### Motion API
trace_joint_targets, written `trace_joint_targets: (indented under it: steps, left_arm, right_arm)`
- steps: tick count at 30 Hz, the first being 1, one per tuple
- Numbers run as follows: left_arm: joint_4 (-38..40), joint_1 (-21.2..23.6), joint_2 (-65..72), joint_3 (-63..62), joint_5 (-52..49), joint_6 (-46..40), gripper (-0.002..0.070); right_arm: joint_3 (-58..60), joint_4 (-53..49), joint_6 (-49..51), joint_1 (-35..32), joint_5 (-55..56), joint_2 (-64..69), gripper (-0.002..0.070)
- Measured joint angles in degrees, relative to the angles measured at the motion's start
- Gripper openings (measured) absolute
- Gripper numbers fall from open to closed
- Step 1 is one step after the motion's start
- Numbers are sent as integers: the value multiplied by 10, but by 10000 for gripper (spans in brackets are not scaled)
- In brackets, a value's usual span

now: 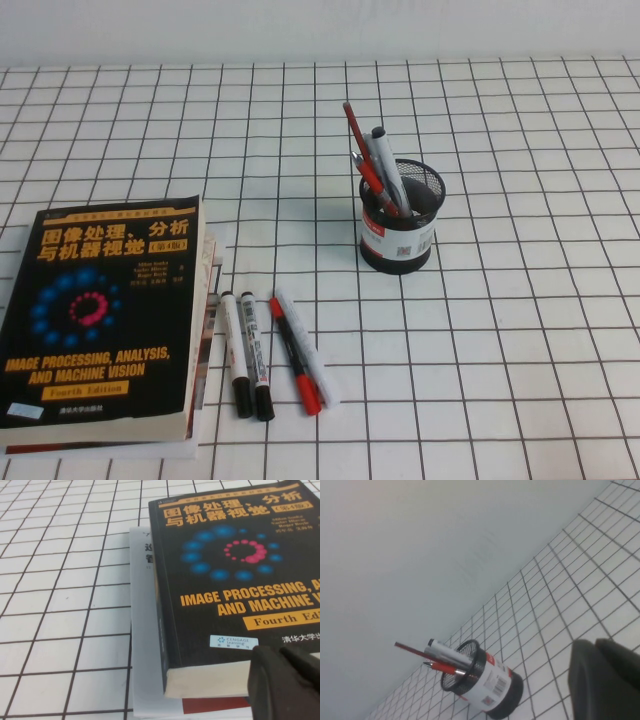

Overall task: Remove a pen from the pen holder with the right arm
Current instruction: 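Take a marker out of the pen holder and lay it on the table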

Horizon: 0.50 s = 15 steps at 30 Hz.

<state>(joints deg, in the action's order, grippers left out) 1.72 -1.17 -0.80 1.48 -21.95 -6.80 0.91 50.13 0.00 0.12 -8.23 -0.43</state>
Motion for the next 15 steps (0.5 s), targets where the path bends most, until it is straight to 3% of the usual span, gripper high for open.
trace_joint_targets:
  steps: [7,15]
  left_arm:
    - [0,0,0,0,0,0,-4]
    - [0,0,0,0,0,0,-4]
  right_arm:
    - [-113,-86,-4,0,-134,92,-16]
    - [-260,-162,-109,0,-268,294,-15]
